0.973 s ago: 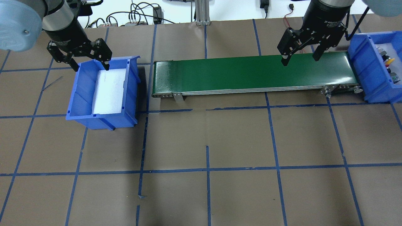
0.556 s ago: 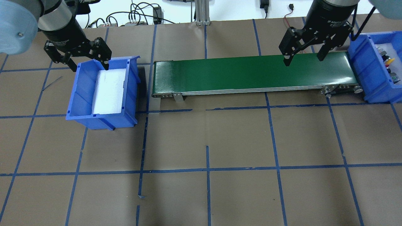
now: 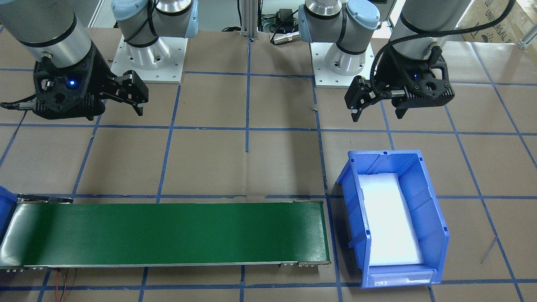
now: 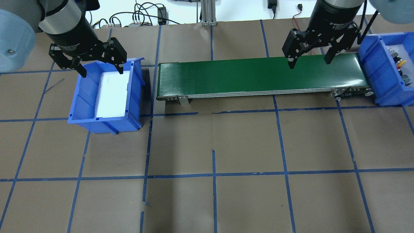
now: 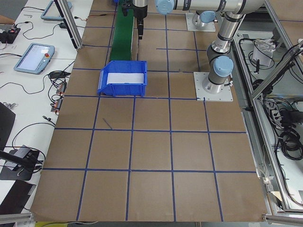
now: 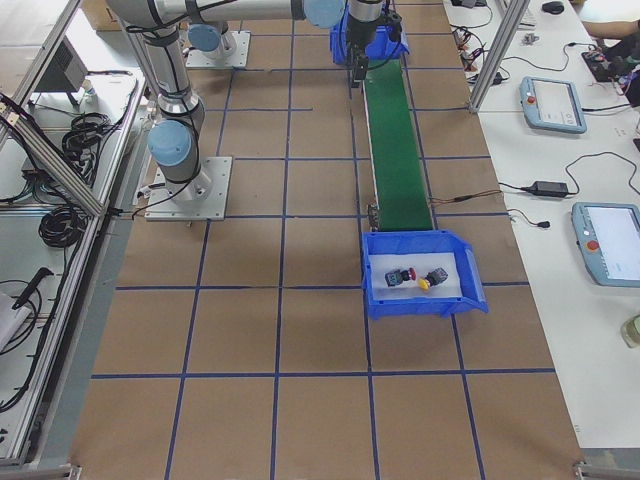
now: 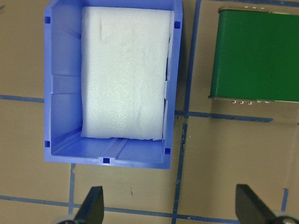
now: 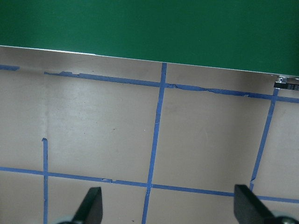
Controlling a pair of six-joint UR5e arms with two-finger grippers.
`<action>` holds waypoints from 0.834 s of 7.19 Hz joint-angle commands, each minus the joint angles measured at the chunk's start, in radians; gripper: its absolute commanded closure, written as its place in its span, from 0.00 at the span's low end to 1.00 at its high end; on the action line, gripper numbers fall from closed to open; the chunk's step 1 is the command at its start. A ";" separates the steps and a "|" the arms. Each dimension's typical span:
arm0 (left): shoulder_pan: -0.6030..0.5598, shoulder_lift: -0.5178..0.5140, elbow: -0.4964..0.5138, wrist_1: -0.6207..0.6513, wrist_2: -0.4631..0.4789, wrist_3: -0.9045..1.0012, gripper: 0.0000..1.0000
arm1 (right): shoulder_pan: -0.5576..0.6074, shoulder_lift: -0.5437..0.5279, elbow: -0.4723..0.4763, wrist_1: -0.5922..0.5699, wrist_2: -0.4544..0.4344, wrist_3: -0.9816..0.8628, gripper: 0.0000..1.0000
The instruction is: Transport two buttons from left to right
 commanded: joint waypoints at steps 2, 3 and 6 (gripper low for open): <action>-0.005 0.004 -0.005 0.005 -0.004 -0.001 0.00 | 0.001 0.002 0.000 -0.001 -0.001 0.002 0.01; -0.008 0.024 0.010 0.008 -0.007 0.004 0.00 | 0.001 0.005 0.002 -0.001 -0.001 0.000 0.01; -0.004 0.033 -0.003 0.011 -0.013 0.015 0.00 | 0.001 0.006 0.003 -0.001 -0.001 -0.001 0.01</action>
